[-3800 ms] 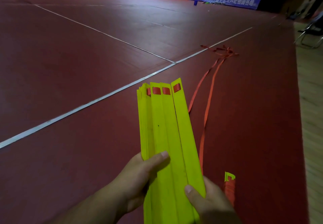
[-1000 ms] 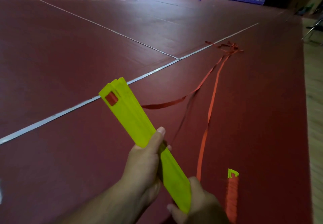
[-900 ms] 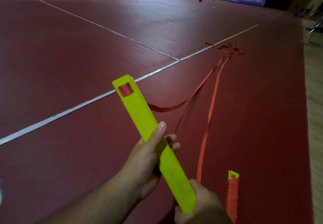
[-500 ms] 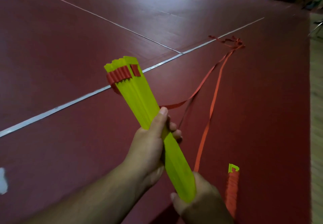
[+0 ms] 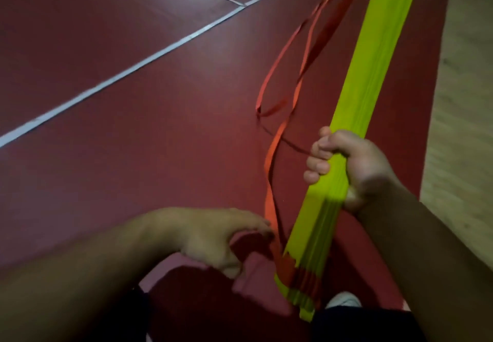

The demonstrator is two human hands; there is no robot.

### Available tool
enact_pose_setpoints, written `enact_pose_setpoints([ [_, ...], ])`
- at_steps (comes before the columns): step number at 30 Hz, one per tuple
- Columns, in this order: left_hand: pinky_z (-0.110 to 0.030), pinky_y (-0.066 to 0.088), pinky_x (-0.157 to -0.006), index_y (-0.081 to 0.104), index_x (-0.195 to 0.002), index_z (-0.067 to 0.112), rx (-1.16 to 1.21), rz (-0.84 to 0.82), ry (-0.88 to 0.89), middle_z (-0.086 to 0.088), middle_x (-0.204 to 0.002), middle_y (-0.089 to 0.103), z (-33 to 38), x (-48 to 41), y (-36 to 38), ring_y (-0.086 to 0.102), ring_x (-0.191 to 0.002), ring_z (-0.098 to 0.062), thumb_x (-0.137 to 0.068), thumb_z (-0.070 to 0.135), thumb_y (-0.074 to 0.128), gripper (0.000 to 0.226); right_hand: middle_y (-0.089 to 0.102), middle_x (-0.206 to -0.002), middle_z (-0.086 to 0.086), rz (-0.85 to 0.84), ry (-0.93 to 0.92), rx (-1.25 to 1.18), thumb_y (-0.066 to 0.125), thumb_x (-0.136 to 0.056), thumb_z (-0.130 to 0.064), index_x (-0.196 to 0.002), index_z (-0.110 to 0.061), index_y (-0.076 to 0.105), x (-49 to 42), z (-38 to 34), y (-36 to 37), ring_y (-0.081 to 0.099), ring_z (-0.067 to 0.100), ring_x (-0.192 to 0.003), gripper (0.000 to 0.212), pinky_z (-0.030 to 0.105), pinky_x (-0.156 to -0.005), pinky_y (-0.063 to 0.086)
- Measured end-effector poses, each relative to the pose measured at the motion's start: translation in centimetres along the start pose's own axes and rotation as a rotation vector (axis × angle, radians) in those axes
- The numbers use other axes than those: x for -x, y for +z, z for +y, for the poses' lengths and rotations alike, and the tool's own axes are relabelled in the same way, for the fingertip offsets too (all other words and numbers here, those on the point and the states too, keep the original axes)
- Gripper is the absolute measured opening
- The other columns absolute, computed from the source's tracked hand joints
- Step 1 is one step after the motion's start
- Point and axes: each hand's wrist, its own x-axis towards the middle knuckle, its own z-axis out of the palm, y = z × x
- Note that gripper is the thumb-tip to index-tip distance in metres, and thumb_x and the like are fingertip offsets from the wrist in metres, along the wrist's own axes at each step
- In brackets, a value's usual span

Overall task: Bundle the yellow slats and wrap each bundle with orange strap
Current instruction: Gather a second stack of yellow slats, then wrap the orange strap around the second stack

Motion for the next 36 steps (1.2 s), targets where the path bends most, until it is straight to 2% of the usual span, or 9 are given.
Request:
enact_pose_setpoints([
  [3, -0.016, 0.024, -0.115, 0.056, -0.136, 0.025, -0.079, 0.143, 0.230, 0.007, -0.148, 0.047, 0.2, -0.9, 1.0, 0.036, -0.137, -0.005, -0.070, 0.042, 0.086, 0.075, 0.033, -0.049, -0.004, -0.048, -0.023, -0.061, 0.045, -0.067, -0.006, -0.071, -0.020, 0.041, 0.1, -0.5, -0.5, 0.034, 0.010, -0.038, 0.016, 0.020, -0.045, 0.035],
  [6, -0.024, 0.034, -0.109, 0.064, -0.115, 0.017, -0.112, 0.308, 0.387, 0.003, -0.124, 0.063, 1.1, -1.4, 1.1, 0.053, -0.121, -0.011, -0.076, 0.034, 0.084, 0.047, 0.032, -0.049, -0.004, -0.067, -0.005, -0.085, 0.045, -0.064, -0.008, -0.070, -0.021, 0.040, 0.2, -0.6, -0.9, 0.033, 0.010, -0.039, 0.015, 0.022, -0.045, 0.034],
  [8, -0.025, 0.046, -0.089, 0.065, -0.095, 0.021, -0.036, 0.331, 0.380, 0.010, -0.097, 0.067, 1.8, -1.1, 0.7, 0.061, -0.096, -0.005, -0.082, 0.027, 0.079, 0.020, 0.033, -0.050, -0.004, -0.076, 0.018, -0.091, 0.046, -0.064, -0.008, -0.071, -0.021, 0.039, 0.1, -0.7, -1.2, 0.033, 0.010, -0.039, 0.016, 0.022, -0.045, 0.033],
  [11, -0.024, 0.042, -0.064, 0.059, -0.083, 0.026, 0.107, 0.236, 0.278, 0.008, -0.072, 0.060, 1.8, -0.5, -0.4, 0.054, -0.067, -0.003, -0.086, 0.026, 0.077, 0.018, 0.035, -0.050, -0.003, -0.037, 0.039, -0.038, 0.043, -0.073, -0.003, -0.072, -0.020, 0.039, -0.1, -0.5, -2.0, 0.034, 0.011, -0.039, 0.017, 0.022, -0.045, 0.033],
  [16, -0.018, 0.037, -0.056, 0.070, -0.084, 0.023, -0.043, 0.154, 0.186, 0.012, -0.065, 0.059, 1.7, 0.5, -2.5, 0.053, -0.059, -0.003, -0.084, 0.035, 0.079, 0.015, 0.034, -0.051, -0.001, 0.040, 0.052, 0.103, 0.039, -0.089, -0.001, -0.066, -0.017, 0.042, -0.3, 0.3, -2.4, 0.033, 0.012, -0.041, 0.028, 0.023, -0.048, 0.030],
  [23, -0.018, 0.039, -0.057, 0.068, -0.078, 0.038, -0.294, 0.406, 0.091, 0.011, -0.068, 0.065, -0.3, 3.0, -7.1, 0.059, -0.064, -0.007, -0.076, 0.045, 0.082, 0.015, 0.035, -0.055, -0.001, -0.015, 0.162, 0.097, 0.056, -0.090, -0.016, -0.075, -0.018, 0.049, 0.3, 1.0, -1.7, 0.033, 0.012, -0.041, 0.016, 0.023, -0.045, 0.033],
  [25, -0.023, 0.042, -0.060, 0.072, -0.085, 0.033, -0.367, 0.469, 0.096, 0.009, -0.073, 0.068, -0.9, 3.5, -7.8, 0.060, -0.066, -0.008, -0.076, 0.049, 0.080, 0.020, 0.037, -0.056, -0.002, -0.054, 0.205, 0.134, 0.066, -0.081, -0.036, -0.081, -0.020, 0.052, 0.7, 1.5, -1.4, 0.035, 0.012, -0.041, 0.022, 0.024, -0.046, 0.037],
  [30, -0.032, 0.047, -0.059, 0.072, -0.085, 0.025, -0.449, 0.672, 0.222, 0.007, -0.069, 0.065, -1.3, 3.4, -8.4, 0.060, -0.062, -0.019, -0.077, 0.063, 0.065, 0.039, 0.041, -0.059, 0.000, -0.204, 0.317, 0.108, 0.090, -0.038, -0.064, -0.104, -0.021, 0.054, 2.1, 4.0, 0.3, 0.039, 0.013, -0.042, 0.087, 0.026, -0.044, 0.038],
  [36, -0.039, 0.046, -0.052, 0.069, -0.076, 0.018, -0.420, 0.921, 0.266, 0.000, -0.065, 0.065, -2.0, 3.4, -8.3, 0.060, -0.060, -0.025, -0.079, 0.065, 0.060, 0.048, 0.050, -0.060, 0.004, -0.271, 0.346, 0.299, 0.092, -0.023, -0.064, -0.081, -0.017, 0.064, 2.8, 6.7, 1.4, 0.045, 0.018, -0.048, 0.080, 0.027, -0.053, 0.039],
])
